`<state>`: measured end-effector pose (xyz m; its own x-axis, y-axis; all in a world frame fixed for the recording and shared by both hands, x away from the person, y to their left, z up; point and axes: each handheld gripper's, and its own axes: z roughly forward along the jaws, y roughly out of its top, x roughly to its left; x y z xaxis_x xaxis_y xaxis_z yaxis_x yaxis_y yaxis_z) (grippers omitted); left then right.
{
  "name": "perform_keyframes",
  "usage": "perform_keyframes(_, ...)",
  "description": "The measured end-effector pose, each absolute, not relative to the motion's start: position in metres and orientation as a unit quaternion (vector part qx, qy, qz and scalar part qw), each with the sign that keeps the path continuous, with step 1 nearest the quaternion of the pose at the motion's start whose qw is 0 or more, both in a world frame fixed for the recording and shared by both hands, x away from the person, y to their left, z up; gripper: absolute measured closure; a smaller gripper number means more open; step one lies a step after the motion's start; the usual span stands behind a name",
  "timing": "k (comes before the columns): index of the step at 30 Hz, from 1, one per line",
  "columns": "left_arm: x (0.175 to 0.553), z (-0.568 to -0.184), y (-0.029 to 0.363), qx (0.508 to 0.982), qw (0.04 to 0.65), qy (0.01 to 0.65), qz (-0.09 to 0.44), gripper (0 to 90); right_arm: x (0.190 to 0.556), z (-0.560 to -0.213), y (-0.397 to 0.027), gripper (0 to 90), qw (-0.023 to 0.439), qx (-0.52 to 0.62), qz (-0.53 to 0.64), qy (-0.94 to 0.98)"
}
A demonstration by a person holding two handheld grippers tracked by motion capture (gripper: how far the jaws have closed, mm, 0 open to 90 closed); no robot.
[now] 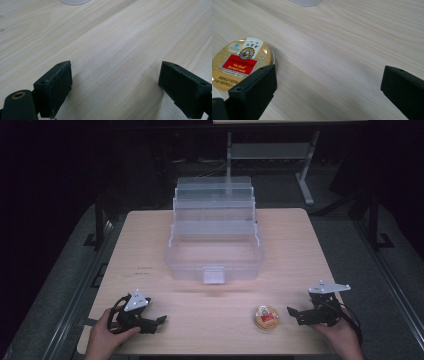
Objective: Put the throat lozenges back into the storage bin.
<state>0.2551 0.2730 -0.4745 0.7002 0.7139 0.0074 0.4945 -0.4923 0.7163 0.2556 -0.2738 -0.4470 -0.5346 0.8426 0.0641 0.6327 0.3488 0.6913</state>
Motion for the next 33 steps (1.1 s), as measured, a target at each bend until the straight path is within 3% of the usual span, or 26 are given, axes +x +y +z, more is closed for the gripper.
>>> perform_keyframes(33,0.255,-0.475,0.273,0.85,0.357,0.355,0.154,10.8,0.249,-0.443,-0.242,0.1,0.126,0.415,0.348,0.831)
